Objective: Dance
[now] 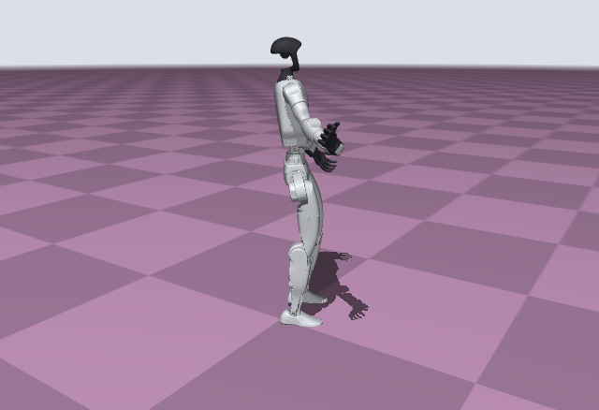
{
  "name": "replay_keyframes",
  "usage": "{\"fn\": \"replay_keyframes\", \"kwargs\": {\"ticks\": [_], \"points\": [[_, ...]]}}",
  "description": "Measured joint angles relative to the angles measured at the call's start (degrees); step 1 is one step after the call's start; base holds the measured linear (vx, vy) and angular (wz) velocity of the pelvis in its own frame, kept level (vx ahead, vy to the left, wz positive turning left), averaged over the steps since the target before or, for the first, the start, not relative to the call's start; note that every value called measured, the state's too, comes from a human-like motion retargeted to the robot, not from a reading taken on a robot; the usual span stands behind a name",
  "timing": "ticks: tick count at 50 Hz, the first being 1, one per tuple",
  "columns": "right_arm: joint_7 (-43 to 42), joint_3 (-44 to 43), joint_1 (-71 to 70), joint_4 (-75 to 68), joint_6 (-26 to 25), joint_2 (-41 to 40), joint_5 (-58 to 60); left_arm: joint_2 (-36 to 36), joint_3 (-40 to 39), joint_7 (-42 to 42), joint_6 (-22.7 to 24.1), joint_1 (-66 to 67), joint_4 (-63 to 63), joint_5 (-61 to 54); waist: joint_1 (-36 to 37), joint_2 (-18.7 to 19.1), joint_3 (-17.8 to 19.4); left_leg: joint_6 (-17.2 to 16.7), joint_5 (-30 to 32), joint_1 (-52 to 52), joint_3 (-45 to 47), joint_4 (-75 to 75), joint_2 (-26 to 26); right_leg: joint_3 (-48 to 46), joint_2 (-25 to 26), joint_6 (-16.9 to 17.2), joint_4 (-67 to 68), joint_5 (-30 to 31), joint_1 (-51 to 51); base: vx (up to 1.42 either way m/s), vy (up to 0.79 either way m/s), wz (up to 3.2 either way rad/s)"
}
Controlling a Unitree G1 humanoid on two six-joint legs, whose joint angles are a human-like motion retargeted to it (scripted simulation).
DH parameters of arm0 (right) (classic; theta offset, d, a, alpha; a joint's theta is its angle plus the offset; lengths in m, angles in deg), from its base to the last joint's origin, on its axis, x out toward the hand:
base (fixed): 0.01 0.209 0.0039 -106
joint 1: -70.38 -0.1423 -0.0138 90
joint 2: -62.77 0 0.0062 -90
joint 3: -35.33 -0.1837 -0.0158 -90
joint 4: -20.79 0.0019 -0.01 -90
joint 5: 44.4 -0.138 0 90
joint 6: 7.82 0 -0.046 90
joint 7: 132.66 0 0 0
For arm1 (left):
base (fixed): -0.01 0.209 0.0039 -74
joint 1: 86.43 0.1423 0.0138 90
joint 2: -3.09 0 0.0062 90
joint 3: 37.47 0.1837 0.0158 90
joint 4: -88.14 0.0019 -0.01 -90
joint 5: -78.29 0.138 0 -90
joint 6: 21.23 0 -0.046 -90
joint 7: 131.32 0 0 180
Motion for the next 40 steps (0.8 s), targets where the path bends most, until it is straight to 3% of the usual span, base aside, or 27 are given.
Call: {"fn": "replay_keyframes", "kwargs": {"ticks": [4,10,18,24,30,35,40], "points": [[-2.7,-7.6,-0.5,-8.9,4.2,-8.9,-12.1,9.5,-4.5,-6.7,2.4,2.5,-1.4,5.0,0.8,2.1,1.9,3.4,0.1,5.0,5.8,-5.9,1.5,-0.5,-0.2,-0.1,0.5,-0.2,1.0,-0.01,0.16,0.06],[8.3,-6.5,1.6,-23.9,8.0,-21.1,-28.1,20.8,-15.5,-22.1,6.9,3.1,-2.8,12.3,2.5,6.1,2.0,3.4,2.5,6.2,7.5,-11.2,1.5,1.1,-0.4,-0.2,2.2,-0.7,-1.0,-0.02,0.21,-0.21],[26.8,15.3,0.7,-31.7,4.4,-35.2,-48.8,29.5,-16.1,-42.8,16.5,-8.9,-2.7,16.4,7.2,10.0,2.9,4.1,5.2,8.7,7.4,-15.8,-0.6,-0.8,-1.8,-0.2,3.3,-1.3,-0.4,0.02,0.22,0.21],[42.2,34.1,-4.5,-35.3,7.8,-39.4,-59.6,29.3,-9.6,-55.1,25.9,-23.4,-2.1,17.9,10.9,11.3,2.7,4.1,6.0,8.4,5.6,-15.5,-1.9,-4.3,-3.5,0.2,3.7,-2.1,0.8,0.00,0.14,0.53],[68.2,51.2,-12.3,-36.3,6.5,-39.2,-54.8,27.8,-6.8,-57.2,29.4,-34.1,-3.9,17.6,13.3,11.9,2.2,4.0,6.6,8.5,4.9,-15.9,-2.4,-5.6,-4.0,0.4,4.2,-2.7,1.2,0.01,0.08,0.19],[87.4,56.9,-16.2,-33.1,6.7,-43.8,-60.5,28.9,-6.6,-59.4,30.1,-37.4,-7.1,20.8,14.3,13.5,1.1,4.1,6.9,8.1,6.1,-16.3,-1.9,-4.2,-3.5,0.6,4.3,-2.7,0.5,0.03,0.07,-0.24],[94.7,58.8,-17.3,-30.9,8.5,-49.5,-68.9,29.3,-5.7,-63.4,30.6,-40.5,-12.4,24.8,15.0,14.3,0.3,4.3,7.1,8.3,6.6,-16.7,-1.7,-3.1,-3.2,0.8,4.4,-2.6,0.1,0.03,0.04,-0.19]]}}
